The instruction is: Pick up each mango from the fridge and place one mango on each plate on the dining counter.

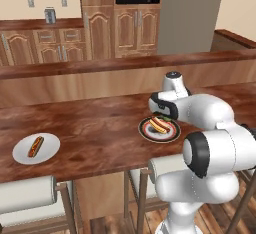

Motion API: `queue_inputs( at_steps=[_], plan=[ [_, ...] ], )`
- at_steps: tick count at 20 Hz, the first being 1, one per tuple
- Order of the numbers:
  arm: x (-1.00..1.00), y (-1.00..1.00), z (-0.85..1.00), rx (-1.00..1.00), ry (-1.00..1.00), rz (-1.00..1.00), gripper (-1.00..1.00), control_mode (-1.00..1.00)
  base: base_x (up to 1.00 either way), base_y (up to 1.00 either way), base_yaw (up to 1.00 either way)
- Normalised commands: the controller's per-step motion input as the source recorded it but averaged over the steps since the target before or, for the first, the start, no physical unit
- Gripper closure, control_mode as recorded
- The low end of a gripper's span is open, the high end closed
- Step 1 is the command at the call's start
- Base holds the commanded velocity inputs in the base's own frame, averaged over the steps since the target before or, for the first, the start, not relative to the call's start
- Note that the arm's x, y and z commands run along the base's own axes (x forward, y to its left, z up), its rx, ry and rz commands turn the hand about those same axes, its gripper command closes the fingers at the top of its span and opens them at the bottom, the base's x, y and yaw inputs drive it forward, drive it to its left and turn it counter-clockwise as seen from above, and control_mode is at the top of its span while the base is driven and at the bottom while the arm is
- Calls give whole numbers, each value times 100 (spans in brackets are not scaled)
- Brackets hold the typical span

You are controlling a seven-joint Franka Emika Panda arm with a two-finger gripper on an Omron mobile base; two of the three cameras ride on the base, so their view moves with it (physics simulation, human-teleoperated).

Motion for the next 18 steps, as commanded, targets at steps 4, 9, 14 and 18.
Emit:
queue_inputs(
  at_steps=[4, 9, 14, 18],
  plan=[
    [31, 0, -37, 0, 0, 0, 100, -100, 0, 0, 0],
    [26, 0, -34, 1, 0, 0, 100, -100, 0, 0, 0],
    [3, 0, -31, 2, 0, 0, 100, -100, 0, 0, 0],
    [0, 0, -24, 4, 0, 0, 100, -100, 0, 0, 0]
  ],
)
